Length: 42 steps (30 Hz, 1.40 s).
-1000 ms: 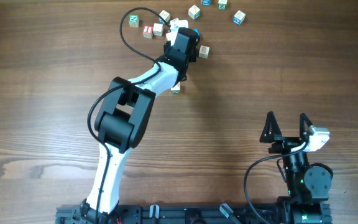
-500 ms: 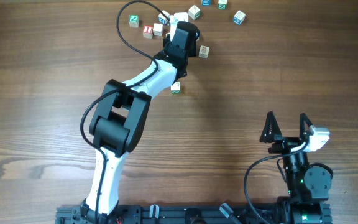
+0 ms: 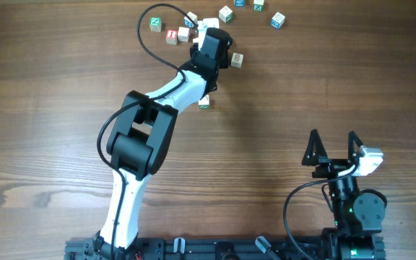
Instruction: Form a horizontal line
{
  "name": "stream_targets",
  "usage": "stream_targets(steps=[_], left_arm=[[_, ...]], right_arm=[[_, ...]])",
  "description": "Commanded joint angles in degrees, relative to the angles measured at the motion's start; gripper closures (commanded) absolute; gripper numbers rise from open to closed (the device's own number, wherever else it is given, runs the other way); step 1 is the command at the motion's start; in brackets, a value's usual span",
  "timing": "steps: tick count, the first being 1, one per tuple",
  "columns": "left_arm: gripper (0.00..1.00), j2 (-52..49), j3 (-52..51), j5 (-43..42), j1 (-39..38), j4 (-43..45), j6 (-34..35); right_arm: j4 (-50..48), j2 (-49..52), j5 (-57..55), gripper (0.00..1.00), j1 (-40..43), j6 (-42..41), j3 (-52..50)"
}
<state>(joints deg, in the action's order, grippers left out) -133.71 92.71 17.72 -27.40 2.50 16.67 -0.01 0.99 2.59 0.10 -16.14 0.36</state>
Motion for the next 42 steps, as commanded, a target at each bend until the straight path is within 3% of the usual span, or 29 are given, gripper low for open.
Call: stream_targets(steps=[1,22,34,42], left_arm=[[0.53,-1.1,0.8,-0.3,0.3,0.5,0.2],[0.52,-4.4,0.8,-0.3,0.4,1.8,0.2],[0.80,-3.8,0.8,0.0,0.5,4.1,0.0],[0.81,-0.1,0.8,0.0,0.2,3.3,0.0]], right_arm=[[-0.1,-0.4,0.7,0.00,0.3,1.0,-0.1],[-0.1,-0.4,0.7,0.00,0.3,1.0,-0.1],[-0.1,-0.4,0.7,0.01,0.3,1.0,-0.1],[-0.1,-0.4,0.7,0.00,0.3,1.0,-0.1]])
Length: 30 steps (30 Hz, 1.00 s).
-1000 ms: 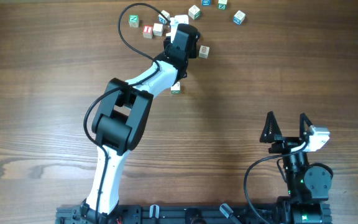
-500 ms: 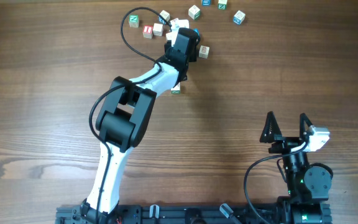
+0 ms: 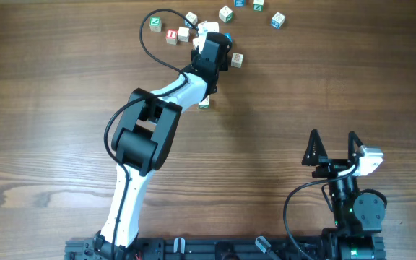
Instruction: Form a horizontal line
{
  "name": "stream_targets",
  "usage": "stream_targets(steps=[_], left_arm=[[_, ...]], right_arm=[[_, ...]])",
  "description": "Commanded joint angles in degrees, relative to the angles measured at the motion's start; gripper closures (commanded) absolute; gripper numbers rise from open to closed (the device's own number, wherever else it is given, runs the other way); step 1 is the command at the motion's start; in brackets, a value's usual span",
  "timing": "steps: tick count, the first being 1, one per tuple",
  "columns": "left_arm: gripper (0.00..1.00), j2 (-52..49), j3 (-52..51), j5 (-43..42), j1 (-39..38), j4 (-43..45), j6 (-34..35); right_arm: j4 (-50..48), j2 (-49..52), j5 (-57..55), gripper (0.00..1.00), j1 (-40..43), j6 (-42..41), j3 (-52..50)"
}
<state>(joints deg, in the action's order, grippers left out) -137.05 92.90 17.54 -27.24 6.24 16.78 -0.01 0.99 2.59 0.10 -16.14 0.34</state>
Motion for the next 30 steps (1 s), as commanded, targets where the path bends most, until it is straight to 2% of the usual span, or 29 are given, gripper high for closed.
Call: stream_targets(steps=[1,19,30], left_arm=[[0.81,3.9,0.6,0.2,0.0,-0.9,-0.1],[0.80,17.1,0.6,0.1,-3.3,-21.2,-0.1],[0.81,18.5,0.6,0.1,-9.0,-35.3,3.5]], right_arm=[[-0.1,-0.4,0.7,0.00,0.3,1.0,0.0],[-0.1,-0.4,0.7,0.00,0.3,1.0,0.0],[-0.1,-0.4,0.7,0.00,0.3,1.0,0.0]])
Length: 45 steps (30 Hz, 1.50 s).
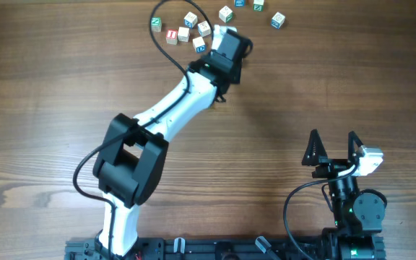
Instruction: Form a horizontal line
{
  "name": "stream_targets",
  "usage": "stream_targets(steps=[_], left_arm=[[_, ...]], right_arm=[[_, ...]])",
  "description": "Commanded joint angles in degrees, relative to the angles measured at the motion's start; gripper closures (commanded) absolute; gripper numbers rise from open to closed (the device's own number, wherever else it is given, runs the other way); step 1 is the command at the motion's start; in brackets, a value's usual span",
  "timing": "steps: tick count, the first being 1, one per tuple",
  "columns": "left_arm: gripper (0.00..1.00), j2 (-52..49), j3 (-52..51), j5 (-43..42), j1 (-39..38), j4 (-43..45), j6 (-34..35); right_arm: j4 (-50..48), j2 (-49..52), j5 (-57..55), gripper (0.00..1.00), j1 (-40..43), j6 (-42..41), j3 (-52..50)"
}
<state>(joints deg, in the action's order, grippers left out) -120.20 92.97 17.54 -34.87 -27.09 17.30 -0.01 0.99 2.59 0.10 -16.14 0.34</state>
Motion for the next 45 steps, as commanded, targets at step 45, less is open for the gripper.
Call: stream_targets(steps=[45], left_arm=[[0.62,1.3,-12.1,-1.8,-3.0,4.7,13.0]], right_arm=[[-0.1,-0.4,0.7,0.00,0.3,1.0,0.0]])
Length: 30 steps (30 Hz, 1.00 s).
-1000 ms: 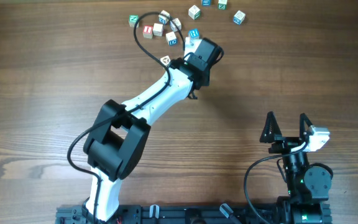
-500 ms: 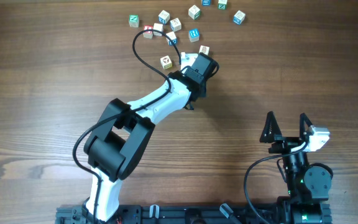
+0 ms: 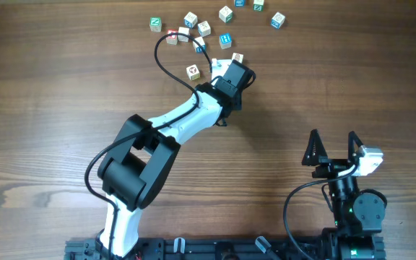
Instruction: Form a horizontal line
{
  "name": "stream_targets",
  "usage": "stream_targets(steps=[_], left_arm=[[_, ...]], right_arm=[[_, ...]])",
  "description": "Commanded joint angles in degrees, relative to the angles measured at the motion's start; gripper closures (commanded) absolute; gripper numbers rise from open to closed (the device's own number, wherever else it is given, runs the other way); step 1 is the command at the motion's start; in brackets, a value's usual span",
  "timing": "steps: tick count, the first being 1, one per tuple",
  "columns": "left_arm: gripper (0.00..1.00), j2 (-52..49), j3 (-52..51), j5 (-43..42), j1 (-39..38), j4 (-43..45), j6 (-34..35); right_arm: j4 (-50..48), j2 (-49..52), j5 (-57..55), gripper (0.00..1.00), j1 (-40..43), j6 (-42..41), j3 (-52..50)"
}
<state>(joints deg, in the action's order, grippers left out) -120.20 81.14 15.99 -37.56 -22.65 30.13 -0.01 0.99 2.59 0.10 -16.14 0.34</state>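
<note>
Several small lettered cubes lie scattered at the far edge of the table: a green one (image 3: 155, 24), a red one (image 3: 172, 37), a blue one (image 3: 225, 37), pale ones (image 3: 191, 18) (image 3: 226, 14) and a green-faced one (image 3: 277, 19). A wooden cube (image 3: 193, 71) sits apart, nearer the middle. My left gripper (image 3: 238, 63) reaches in from the lower left, and its fingers are hidden under the wrist housing. A tan cube (image 3: 237, 57) touches its tip. My right gripper (image 3: 332, 144) rests open at the near right, holding nothing.
The left arm (image 3: 179, 123) lies diagonally across the table's middle, and its black cable (image 3: 163, 61) loops over the cubes. The wooden table (image 3: 63, 108) stretches bare to the left and right of the arm.
My left gripper has moved down and right, away from the cluster. A blue cube and a lone wooden cube now show to its upper left. The right arm has not moved.
My left gripper was among the far cubes, with a green-marked cube beside the arm nearer the middle. It stayed there, then stood further right over the cluster. Now it is drawn back beside the tan cube, and the arm covers that green-marked cube's spot.
</note>
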Motion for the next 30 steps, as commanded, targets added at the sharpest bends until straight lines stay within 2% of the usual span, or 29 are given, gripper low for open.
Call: stream_targets(steps=[1,9,18,20,25,26,30], left_arm=[[0.61,1.3,-0.2,-0.2,-0.3,0.4,0.1],[0.55,1.4,-0.1,0.2,-0.3,1.7,-1.4],[0.55,4.3,-0.1,0.2,-0.3,5.7,-2.7],[0.62,4.9,-0.1,0.0,-0.3,6.3,-2.7],[0.92,5.0,-0.2,-4.4,-0.6,7.9,-2.7],[0.96,5.0,-0.2,-5.4,-0.8,8.1,-2.6],[0.96,4.9,-0.2,-7.1,-1.8,8.5,-2.2]], right_arm=[[-0.1,-0.4,0.7,0.00,0.3,1.0,0.0],[-0.1,-0.4,0.7,0.00,0.3,1.0,0.0],[-0.1,-0.4,0.7,0.00,0.3,1.0,0.0],[-0.1,-0.4,0.7,0.00,0.3,1.0,0.0],[-0.1,-0.4,0.7,0.00,0.3,1.0,0.0],[-0.1,-0.4,0.7,0.00,0.3,1.0,0.0],[-0.1,-0.4,0.7,0.00,0.3,1.0,0.0]])
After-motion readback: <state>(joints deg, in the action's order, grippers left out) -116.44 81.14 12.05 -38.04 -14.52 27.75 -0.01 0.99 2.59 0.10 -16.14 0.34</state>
